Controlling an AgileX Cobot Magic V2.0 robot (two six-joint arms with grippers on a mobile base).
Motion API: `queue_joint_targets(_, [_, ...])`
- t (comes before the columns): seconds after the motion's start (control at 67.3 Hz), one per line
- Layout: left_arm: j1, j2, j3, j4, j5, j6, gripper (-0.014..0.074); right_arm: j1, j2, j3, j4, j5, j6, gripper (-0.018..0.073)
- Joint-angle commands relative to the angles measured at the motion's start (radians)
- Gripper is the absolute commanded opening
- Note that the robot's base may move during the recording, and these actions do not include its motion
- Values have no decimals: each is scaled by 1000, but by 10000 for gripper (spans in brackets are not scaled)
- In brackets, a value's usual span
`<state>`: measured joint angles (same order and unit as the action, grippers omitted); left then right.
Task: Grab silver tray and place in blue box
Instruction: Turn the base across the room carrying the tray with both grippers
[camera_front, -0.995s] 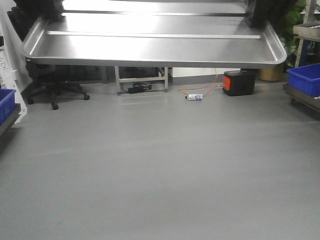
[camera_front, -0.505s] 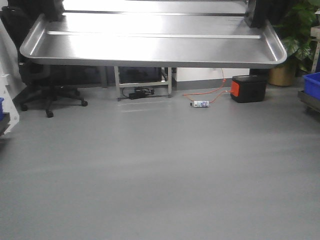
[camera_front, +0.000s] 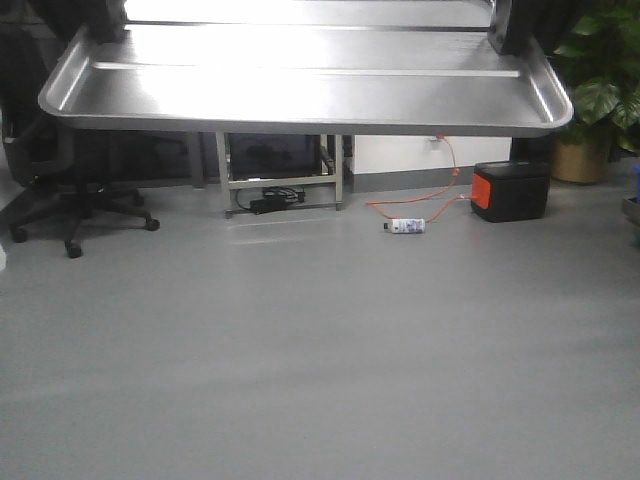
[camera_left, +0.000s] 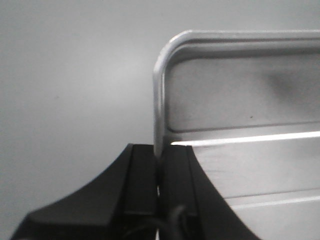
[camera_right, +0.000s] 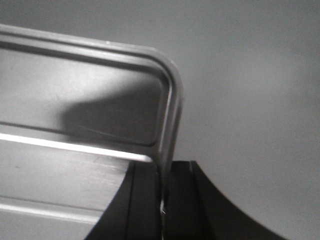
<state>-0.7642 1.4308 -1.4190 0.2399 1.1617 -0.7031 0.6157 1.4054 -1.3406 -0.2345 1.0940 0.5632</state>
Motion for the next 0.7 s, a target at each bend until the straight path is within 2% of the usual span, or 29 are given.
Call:
queue_joint_targets(0.0, [-3, -37, -32, 47, 4, 12, -105, -4, -39, -32, -78, -9, -21, 59])
queue_joint_targets(0.683, [-3, -37, -32, 43, 4, 12, -105, -5, -39, -32, -80, -9, -21, 59])
